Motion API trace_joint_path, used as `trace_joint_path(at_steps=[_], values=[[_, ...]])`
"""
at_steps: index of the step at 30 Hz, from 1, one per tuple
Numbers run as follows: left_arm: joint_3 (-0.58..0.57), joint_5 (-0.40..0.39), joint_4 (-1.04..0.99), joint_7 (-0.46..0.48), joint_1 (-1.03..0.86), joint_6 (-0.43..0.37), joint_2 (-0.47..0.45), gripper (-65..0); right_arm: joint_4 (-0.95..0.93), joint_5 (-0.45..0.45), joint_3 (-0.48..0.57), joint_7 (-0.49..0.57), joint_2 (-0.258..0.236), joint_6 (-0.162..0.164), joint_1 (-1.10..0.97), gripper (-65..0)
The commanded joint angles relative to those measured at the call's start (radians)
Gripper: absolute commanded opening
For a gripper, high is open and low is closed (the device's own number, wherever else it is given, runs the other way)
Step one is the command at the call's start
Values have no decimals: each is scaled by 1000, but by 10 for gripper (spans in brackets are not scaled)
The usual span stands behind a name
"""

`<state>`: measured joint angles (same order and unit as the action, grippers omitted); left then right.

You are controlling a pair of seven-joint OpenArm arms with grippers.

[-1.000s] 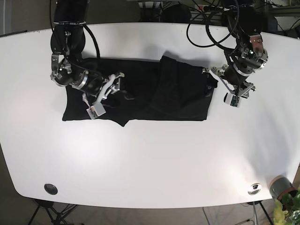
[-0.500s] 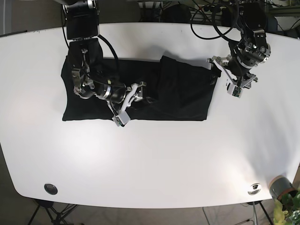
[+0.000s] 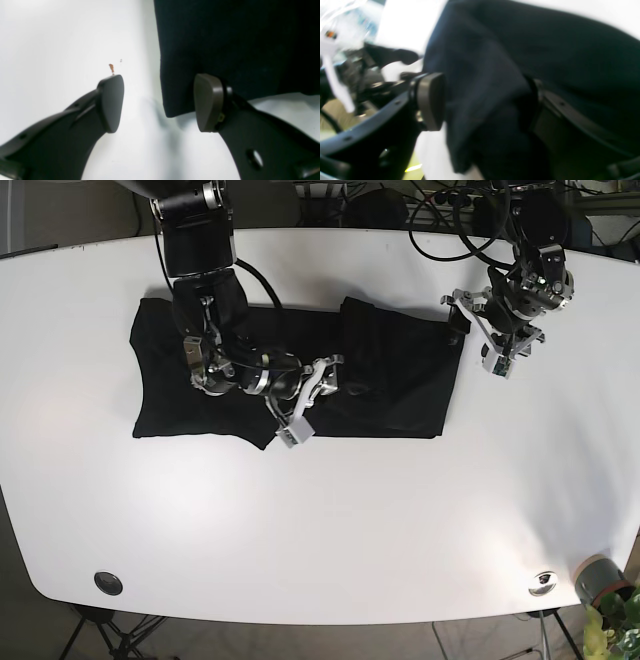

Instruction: Fold the T-shirt properly

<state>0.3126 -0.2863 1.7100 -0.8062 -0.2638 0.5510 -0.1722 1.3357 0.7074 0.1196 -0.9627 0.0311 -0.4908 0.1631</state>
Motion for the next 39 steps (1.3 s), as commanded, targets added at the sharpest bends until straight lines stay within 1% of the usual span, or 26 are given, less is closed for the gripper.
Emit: trace_joint_path(at_steps=[1,5,6,7,8,9,12,15,19,23,28,31,37,39], values=[[3,-9,11,21,5,4,-8,-243,14,19,1,23,0,-7,19,-342],[3,-14,17,21,5,4,-7,-243,15,19,1,23,2,-7,23,-593],[3,-14,17,21,5,4,-7,-243,18,19,1,23,2,-7,25,-634],[3,-14,17,21,5,4,-7,-243,20,21,1,23,2,-7,25,-633],[3,-14,18,21,5,4,-7,-243,21,24,1,23,0,-7,34,-614],[4,-15,28,21,5,4,-7,-243,28,24,1,18,-1,-7,43,-609],[27,-15,88,18,4,4,-2,-243,64,24,1,14,-4,-6,49,-623],[36,-15,144,15,-13,4,0,-243,104,24,-1,9,-26,-6,52,-626],[36,-15,195,15,-16,4,1,-243,135,24,-1,-31,-26,-6,85,-626],[36,-15,206,15,-16,4,1,-243,124,22,-1,-37,-26,-6,114,-626],[36,-15,206,15,-16,4,1,-243,52,19,-1,-35,-29,-6,143,-625],[36,-15,206,15,-18,4,1,-243,-2,18,-1,-5,-32,-6,157,-623],[36,-15,206,15,-32,4,1,-243,-83,18,1,75,-81,-6,158,-621],[36,-15,206,15,-32,4,1,-243,-94,18,1,92,-99,-6,158,-599]])
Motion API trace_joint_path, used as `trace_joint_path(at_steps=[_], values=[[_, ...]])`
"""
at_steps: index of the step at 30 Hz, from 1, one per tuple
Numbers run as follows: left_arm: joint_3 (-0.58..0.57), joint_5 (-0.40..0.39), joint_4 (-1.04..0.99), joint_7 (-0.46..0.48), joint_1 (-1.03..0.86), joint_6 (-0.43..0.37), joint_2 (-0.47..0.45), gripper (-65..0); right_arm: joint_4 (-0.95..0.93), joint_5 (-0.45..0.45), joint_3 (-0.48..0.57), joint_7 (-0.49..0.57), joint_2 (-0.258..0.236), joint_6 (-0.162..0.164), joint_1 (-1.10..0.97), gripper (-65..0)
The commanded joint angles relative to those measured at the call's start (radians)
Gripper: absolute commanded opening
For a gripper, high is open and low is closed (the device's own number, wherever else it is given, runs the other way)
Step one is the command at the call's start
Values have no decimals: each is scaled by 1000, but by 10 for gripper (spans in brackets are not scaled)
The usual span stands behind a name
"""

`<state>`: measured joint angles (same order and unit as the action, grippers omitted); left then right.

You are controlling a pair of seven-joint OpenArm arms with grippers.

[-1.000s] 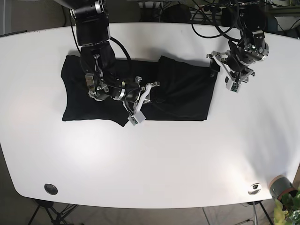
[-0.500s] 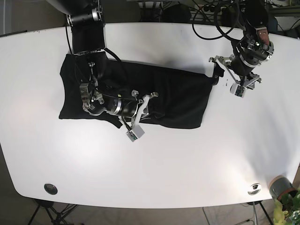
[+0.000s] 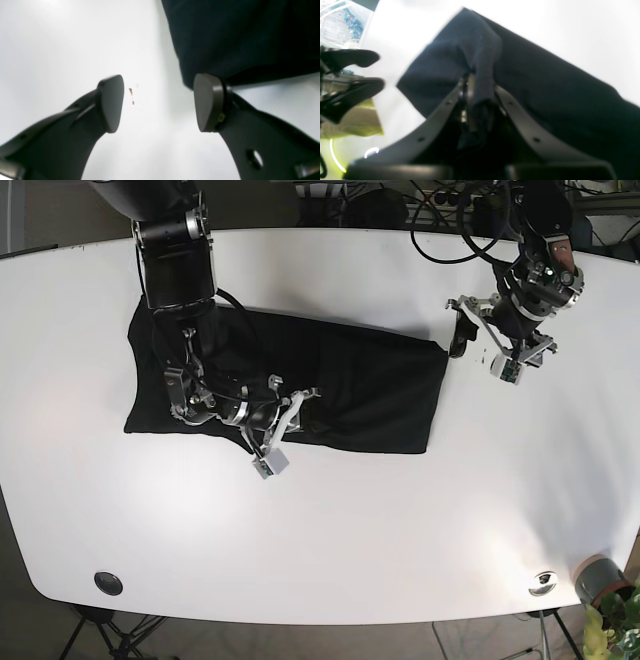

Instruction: Fold the T-shirt properly

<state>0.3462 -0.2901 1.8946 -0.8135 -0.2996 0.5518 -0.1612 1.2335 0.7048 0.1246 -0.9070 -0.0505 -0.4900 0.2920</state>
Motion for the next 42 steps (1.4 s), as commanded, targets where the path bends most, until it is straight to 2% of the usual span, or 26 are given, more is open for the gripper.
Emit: trace_joint_path(at_steps=[1,3,7,9,11,16,18,22,31,33,36,38,42], values=[[3,-11,21,23,6,3,-10,-243,5,20,-4,48,-27,-6,29,-564],[3,-11,21,23,7,3,-10,-243,5,20,-4,61,-48,-6,28,-485],[1,-11,21,23,10,3,-10,-243,10,25,-6,62,-88,-6,25,-260],[0,-11,21,23,12,3,-10,-243,22,26,-6,64,-104,-6,23,-170],[-3,-13,21,23,20,3,-8,-243,59,26,-7,64,-117,-6,19,-119],[-25,-13,21,23,56,3,18,-243,242,26,-9,62,-160,-6,-40,-106],[-25,-13,23,26,87,-2,35,-243,315,28,-42,58,-171,-6,-76,-106],[-25,-5,21,23,155,-3,55,-243,392,29,-170,48,-157,-6,-144,-106],[-26,-1,-62,21,293,-5,88,-257,426,36,-552,-119,-108,-19,-205,-103],[-28,-1,-112,21,323,-5,88,-317,420,71,-629,-134,-110,-19,-207,-103],[-37,-2,-192,21,369,-5,88,-447,400,118,-716,-145,-121,-17,-230,-103],[-71,-2,-251,23,397,-2,87,-532,372,143,-767,-153,-170,-11,-239,-103],[-121,-7,-318,26,423,3,87,-590,282,149,-822,-153,-214,-14,-242,-103]])
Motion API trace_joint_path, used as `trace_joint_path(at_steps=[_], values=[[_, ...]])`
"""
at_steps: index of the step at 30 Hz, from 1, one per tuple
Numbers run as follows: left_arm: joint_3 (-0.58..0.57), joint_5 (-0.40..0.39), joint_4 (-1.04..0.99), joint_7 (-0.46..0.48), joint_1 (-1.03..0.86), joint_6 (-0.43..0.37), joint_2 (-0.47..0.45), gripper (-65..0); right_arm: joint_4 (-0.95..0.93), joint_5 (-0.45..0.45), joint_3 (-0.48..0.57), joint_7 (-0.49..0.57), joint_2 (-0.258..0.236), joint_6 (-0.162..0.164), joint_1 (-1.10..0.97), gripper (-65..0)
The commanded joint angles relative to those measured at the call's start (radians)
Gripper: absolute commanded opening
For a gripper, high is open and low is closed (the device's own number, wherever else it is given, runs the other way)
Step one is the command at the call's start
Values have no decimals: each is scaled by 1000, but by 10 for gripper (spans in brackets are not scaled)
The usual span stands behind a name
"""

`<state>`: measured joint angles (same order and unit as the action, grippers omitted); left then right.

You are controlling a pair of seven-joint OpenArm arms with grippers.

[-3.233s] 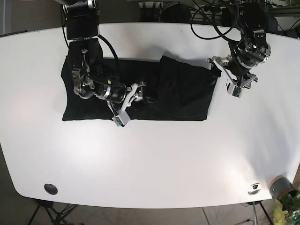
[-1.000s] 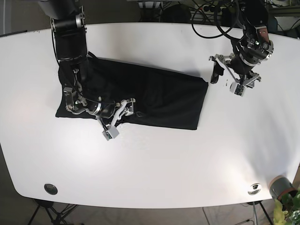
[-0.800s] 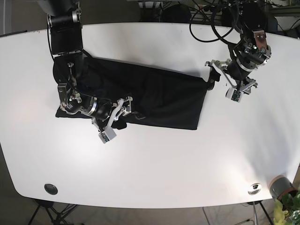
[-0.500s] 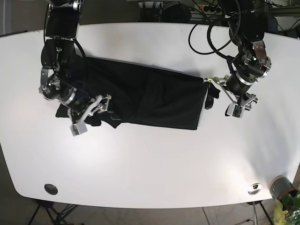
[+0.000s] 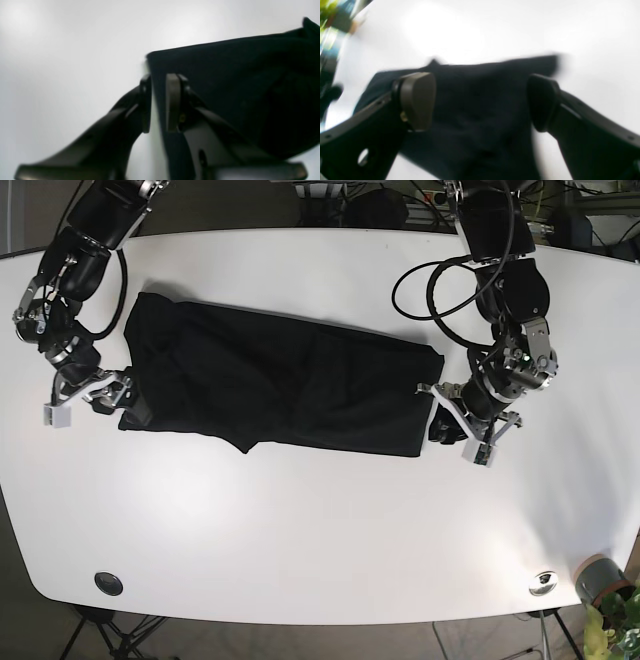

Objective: Fold the T-shirt properly
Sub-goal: 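Grasp both ends of the doubled black strip with both grippers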

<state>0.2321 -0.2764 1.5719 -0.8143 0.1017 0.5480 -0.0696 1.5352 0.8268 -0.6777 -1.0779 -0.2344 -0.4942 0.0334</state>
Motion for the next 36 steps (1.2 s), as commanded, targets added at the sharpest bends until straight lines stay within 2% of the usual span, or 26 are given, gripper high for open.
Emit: trace_joint_path(at_steps=[1,6,9,10,12,16,21,27,33,36], values=[[-23,-22,-6,28,23,8,-5,-594,-42,22,-37,18,-41,-11,15,-103],[-66,-19,-64,49,40,59,-3,-600,-177,24,-86,21,-90,-16,6,-103],[-67,-17,-101,60,45,65,-3,-600,-235,19,-89,23,-105,-53,4,-103],[-67,-17,-129,66,46,68,-3,-600,-264,19,-89,23,-105,-71,4,-103],[-66,-17,-155,80,46,70,-5,-600,-292,19,-89,23,-105,-85,4,-103],[-66,-22,-209,123,39,70,-37,-599,-301,4,-83,25,-93,-90,-16,-103],[-66,-21,-236,134,39,70,-51,-597,-255,-33,-69,25,-20,-90,-23,-103],[-66,-22,-235,132,39,70,-51,-597,-172,-79,40,25,60,-82,-23,-103],[-66,-21,-233,129,37,70,-51,-597,-169,-79,79,25,109,-82,-14,-105],[-66,-19,-233,129,37,70,-51,-597,-170,-80,102,25,112,-82,0,-105]])
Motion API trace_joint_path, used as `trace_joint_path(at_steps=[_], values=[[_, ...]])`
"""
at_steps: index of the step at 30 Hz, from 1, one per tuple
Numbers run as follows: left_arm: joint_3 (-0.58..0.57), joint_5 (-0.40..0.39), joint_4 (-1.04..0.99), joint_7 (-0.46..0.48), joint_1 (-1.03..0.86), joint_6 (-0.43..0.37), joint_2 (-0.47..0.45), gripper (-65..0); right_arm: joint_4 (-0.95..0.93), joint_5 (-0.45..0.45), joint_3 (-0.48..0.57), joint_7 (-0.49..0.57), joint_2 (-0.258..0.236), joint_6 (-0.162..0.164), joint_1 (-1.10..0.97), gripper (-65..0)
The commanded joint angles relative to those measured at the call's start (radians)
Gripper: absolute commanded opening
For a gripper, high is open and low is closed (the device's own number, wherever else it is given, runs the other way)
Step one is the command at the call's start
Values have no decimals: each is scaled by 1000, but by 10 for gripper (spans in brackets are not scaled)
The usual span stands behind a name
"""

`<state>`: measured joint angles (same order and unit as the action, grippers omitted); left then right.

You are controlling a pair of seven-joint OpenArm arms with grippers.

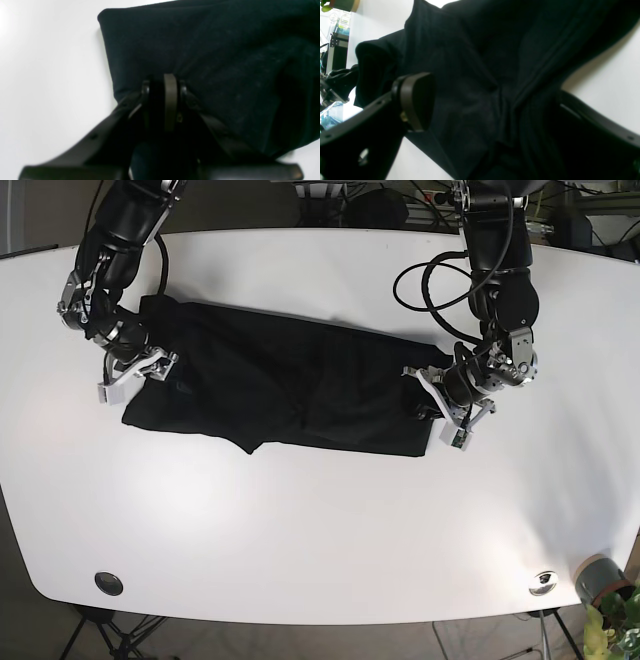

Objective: Fold the T-shirt properly
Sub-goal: 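Grasp both ends of the doubled black strip with both grippers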

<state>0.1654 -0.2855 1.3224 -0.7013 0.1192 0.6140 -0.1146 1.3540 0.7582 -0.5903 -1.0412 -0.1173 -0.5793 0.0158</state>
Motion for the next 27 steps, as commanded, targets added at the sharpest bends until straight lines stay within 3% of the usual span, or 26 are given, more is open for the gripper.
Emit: trace_joint_path(at_steps=[1,4,8,9,12,15,17,18,22,25,27], values=[[1,-10,16,16,20,4,-6,-597,11,-12,23,-12,-5,3,17,-106],[1,-10,16,16,18,4,-6,-597,11,-12,26,-12,-5,3,17,-159],[1,-10,16,16,3,4,-6,-596,14,-12,28,6,-9,3,17,-396],[1,-10,16,16,3,2,-6,-596,15,-12,28,9,-9,3,17,-482],[1,-10,16,16,-2,2,-1,-596,34,-12,25,9,-18,5,17,-639],[1,-8,16,15,-11,-1,0,-596,89,-12,25,9,-29,6,13,-609],[0,-10,16,15,-20,-3,2,-596,132,-12,25,9,-31,9,0,-626],[0,-11,16,15,-22,-3,2,-596,152,-12,25,9,-32,20,-6,-628],[0,-7,16,15,-22,-3,34,-596,272,-12,30,9,-34,115,-29,-628],[-3,-7,16,9,-33,-3,52,-596,356,-9,42,8,-42,143,-49,-628],[-17,-7,16,-2,-34,-4,71,-596,399,-9,72,8,-46,144,-53,-628]])
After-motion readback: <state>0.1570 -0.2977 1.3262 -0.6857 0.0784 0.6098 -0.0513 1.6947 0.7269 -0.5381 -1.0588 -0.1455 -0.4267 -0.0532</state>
